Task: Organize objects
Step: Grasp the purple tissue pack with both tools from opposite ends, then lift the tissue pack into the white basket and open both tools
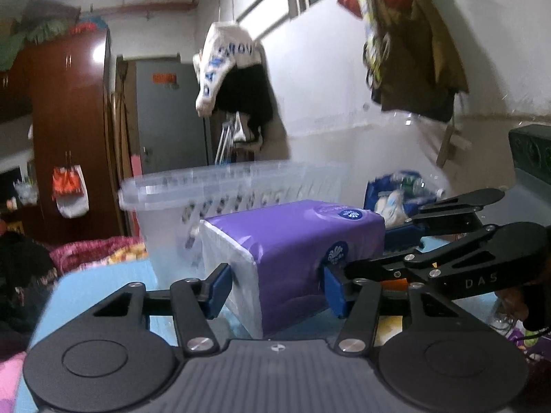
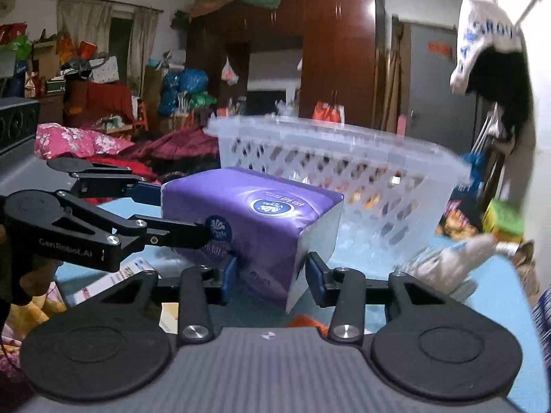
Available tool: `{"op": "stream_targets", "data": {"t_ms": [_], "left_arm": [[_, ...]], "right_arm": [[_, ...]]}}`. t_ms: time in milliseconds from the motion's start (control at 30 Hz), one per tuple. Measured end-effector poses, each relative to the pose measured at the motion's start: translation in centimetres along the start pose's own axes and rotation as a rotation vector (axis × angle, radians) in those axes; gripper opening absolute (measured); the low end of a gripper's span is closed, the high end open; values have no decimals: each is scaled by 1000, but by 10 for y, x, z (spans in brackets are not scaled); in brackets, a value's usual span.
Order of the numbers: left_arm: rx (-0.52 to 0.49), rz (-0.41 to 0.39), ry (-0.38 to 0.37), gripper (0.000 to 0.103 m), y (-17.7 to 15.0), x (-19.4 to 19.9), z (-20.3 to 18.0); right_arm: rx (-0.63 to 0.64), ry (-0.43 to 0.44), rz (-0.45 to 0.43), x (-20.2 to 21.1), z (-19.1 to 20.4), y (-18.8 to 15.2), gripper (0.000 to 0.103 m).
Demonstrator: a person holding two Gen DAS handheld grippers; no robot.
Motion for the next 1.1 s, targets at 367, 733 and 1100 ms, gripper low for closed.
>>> {"op": "stream_targets", "data": {"t_ms": [367, 733, 1100], "left_arm": [[-80, -189, 27, 58, 106, 38, -6], [-35, -1, -8, 58, 164, -69, 43], [161, 341, -25, 56, 87, -173, 83]], "right_arm": [[74, -33, -187, 56, 7, 77, 44], [6, -47, -137, 2, -57, 155, 43], [-100, -75, 217, -119, -105, 101, 36]]}}
Point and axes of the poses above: each gripper's, at about its wrist camera, not at the fingertips, and x roughly against the way its jaws point, z to its left, y to its top, the point moved 10 cm from there along -x, roughly the way its jaws point, and after that the axes turned 3 degrees about -x, right-handed, at the moved point
